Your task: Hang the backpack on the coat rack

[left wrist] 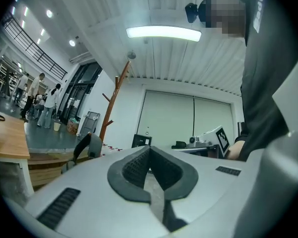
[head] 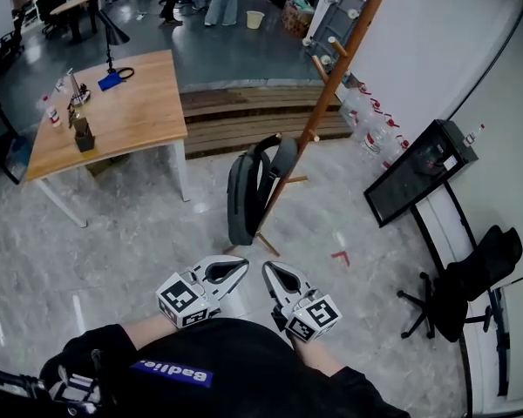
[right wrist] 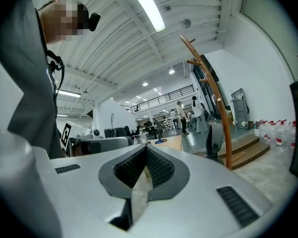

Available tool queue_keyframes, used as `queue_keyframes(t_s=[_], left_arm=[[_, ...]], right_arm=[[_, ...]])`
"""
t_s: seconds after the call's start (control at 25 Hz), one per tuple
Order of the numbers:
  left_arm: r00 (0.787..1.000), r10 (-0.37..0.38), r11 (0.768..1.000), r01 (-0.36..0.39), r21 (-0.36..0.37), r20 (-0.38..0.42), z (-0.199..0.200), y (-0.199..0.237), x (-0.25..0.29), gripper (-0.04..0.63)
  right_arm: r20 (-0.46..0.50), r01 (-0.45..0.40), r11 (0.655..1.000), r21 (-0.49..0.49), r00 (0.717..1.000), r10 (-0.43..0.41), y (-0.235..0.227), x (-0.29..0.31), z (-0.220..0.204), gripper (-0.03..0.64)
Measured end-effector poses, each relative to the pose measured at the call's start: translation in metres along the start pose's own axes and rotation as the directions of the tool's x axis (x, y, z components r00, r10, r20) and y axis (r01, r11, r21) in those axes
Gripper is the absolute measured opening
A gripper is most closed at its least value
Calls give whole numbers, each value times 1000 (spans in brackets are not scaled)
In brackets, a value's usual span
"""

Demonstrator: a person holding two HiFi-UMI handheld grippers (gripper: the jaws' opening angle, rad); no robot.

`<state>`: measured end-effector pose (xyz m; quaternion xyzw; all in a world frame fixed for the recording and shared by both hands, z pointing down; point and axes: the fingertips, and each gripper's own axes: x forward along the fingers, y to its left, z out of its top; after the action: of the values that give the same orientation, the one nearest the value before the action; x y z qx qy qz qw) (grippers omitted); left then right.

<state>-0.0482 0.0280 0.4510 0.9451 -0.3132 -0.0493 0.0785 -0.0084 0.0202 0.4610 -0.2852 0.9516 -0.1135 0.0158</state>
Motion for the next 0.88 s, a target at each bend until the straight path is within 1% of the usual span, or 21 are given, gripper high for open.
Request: queue_keyframes(t_s=[0.16, 0.36, 0.6, 0.88], left_arm=[[1000, -7, 1000, 7, 17, -8, -5, -19, 16, 9], [999, -1, 1000, 1, 8, -32, -13, -34, 20, 8], [999, -1, 1000, 2, 16, -35, -13, -46, 25, 9], [999, -2, 1000, 3, 21, -44, -17, -49, 26, 9]], right_arm=[[-12, -7, 1000, 6, 1000, 7, -4, -19, -9, 5], [-11, -6, 1000, 7, 1000, 6, -2, -37, -11, 5], [-3, 14, 1000, 26, 1000, -14, -4, -53, -13, 6], [-7, 1, 1000, 16, 1000, -1, -3, -57, -15, 5]])
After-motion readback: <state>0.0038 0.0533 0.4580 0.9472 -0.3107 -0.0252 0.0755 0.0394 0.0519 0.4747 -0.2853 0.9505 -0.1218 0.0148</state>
